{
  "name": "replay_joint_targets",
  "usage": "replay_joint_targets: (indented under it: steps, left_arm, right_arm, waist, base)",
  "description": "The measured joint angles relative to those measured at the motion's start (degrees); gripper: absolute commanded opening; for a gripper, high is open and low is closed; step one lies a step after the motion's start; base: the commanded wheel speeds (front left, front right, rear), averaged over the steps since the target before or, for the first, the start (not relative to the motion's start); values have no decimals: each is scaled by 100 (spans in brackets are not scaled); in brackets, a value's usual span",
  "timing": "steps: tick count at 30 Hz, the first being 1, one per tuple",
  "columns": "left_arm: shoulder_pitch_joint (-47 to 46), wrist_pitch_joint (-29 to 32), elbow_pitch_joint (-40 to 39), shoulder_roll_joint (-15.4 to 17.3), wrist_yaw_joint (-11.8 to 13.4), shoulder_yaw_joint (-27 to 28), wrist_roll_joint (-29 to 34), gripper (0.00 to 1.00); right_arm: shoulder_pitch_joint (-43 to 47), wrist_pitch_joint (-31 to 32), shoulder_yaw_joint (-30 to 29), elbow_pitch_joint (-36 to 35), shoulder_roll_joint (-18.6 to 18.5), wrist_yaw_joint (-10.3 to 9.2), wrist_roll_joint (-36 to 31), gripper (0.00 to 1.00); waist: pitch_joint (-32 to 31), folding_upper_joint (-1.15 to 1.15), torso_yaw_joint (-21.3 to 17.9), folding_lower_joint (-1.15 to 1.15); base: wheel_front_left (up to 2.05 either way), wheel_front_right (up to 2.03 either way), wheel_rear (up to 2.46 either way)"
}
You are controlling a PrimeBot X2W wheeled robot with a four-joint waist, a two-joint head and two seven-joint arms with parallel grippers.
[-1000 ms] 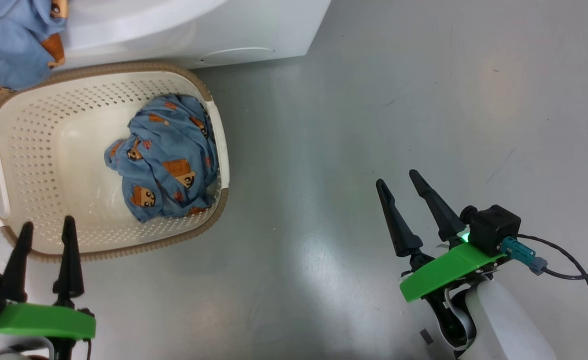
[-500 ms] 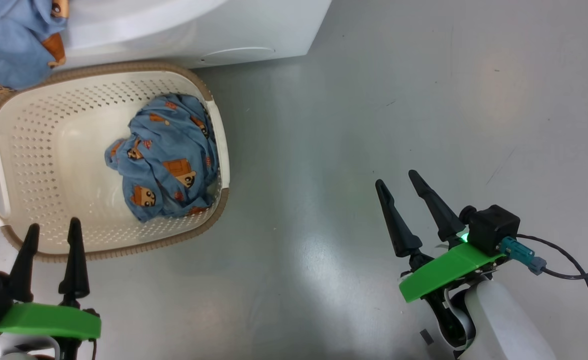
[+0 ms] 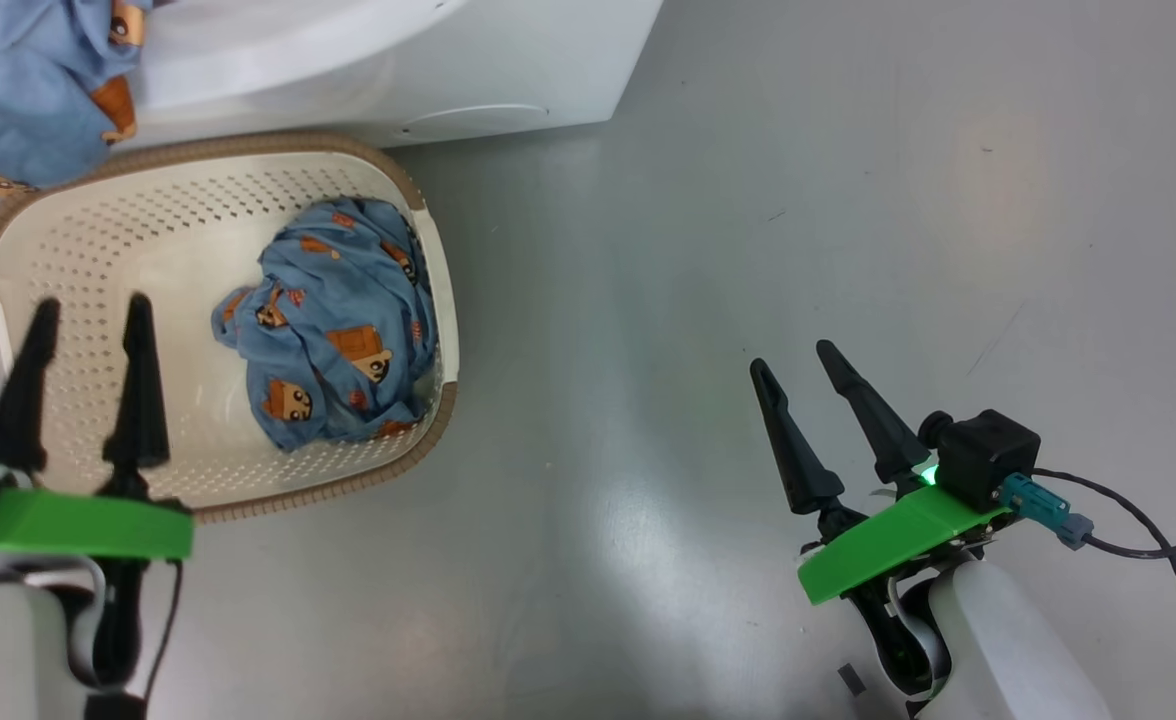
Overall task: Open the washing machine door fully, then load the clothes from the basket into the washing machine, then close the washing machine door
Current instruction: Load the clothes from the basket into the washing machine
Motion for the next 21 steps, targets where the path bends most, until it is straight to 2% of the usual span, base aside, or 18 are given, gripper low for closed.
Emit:
replay_joint_targets:
  steps: [9,11,21]
  left_arm:
    - [-859,22,179,300,0,-158,-44,100]
    - [-1140,204,298,436,0,-253,-41,100]
    - [-1903,723,481,636,68,-252,-96,100]
  right_arm:
    - [2,0,20,1,0,0,10,100]
    - [2,0,53,2,0,0,16,100]
    - [3,0,104,-16,0,0,56,100]
  waist:
    - [-53,0,-45,0]
    - [-57,0,-74,0]
    - [-53,0,-145,0]
  base:
    - [0,0,0]
    - [0,0,0]
    - [0,0,0]
